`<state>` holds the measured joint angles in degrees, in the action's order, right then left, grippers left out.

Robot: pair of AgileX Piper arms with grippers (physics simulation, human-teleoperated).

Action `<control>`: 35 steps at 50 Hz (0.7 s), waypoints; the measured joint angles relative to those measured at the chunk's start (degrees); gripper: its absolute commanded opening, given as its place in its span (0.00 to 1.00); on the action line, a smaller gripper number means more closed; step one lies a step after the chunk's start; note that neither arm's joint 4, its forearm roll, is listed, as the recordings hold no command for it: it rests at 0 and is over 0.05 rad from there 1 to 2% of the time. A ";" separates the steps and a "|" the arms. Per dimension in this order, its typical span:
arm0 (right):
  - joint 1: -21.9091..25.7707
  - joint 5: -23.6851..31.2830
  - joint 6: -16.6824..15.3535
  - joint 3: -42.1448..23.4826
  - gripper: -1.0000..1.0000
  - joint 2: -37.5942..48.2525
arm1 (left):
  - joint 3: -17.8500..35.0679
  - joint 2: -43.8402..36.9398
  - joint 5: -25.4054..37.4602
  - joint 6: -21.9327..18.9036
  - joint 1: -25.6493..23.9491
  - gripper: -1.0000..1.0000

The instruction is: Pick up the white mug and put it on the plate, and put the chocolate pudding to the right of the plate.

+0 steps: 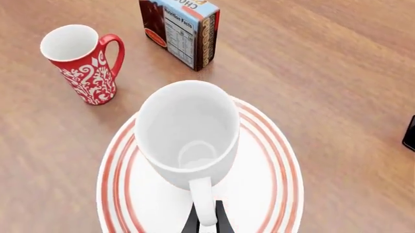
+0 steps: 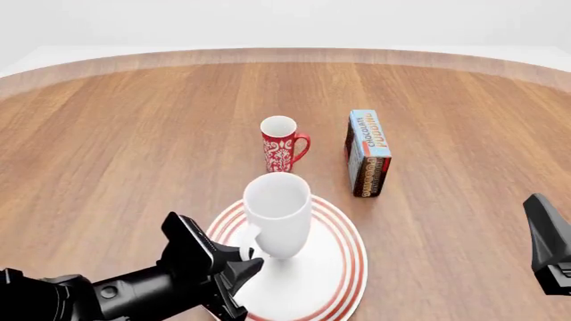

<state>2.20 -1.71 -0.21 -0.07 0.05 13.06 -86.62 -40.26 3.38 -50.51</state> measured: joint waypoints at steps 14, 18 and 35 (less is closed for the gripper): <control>0.00 0.00 0.00 0.00 1.00 0.00 | -0.67 -1.39 -1.46 1.01 0.07 0.00; 0.00 0.00 0.00 0.00 1.00 0.00 | -0.75 -1.65 -1.68 1.16 0.15 0.00; 0.00 0.00 0.00 0.00 1.00 0.00 | -0.66 -4.04 -3.04 2.19 -0.32 0.00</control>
<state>2.20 -1.71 -0.21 -0.07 0.05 12.39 -90.66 -43.30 5.56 -50.84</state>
